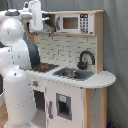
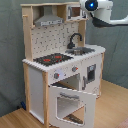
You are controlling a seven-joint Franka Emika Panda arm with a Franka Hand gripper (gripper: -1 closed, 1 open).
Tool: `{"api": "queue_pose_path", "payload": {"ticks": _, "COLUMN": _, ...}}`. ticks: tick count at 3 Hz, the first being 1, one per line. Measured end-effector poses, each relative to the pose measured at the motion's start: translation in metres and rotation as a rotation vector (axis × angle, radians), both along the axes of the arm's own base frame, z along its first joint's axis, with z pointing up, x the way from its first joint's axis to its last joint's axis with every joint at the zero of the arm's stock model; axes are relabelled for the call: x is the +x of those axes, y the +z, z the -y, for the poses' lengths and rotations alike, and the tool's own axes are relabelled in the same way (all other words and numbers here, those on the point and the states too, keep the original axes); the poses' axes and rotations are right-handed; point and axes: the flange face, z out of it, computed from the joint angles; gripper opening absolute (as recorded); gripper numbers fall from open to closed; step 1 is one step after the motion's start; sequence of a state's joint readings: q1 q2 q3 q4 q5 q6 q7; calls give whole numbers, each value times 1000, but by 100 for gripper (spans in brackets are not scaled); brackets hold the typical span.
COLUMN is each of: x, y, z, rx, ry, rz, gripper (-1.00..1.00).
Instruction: Play with the kitchen
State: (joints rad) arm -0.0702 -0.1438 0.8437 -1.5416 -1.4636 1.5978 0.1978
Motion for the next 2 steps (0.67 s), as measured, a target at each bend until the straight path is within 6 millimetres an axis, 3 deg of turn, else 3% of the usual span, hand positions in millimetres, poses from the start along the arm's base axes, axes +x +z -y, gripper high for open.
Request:
{"api": "queue_pose_path", "payload": {"ticks": 1, "x": -37, "y": 14, "z": -16, "rx": 15, "ry": 2, "rz": 61, "gripper": 100}}
{"api": "queue_pose_path", "payload": {"ticks": 2, "x": -44, "y": 2, "z": -27, "rx": 58, "ry": 22, "rz": 117, "gripper": 100}}
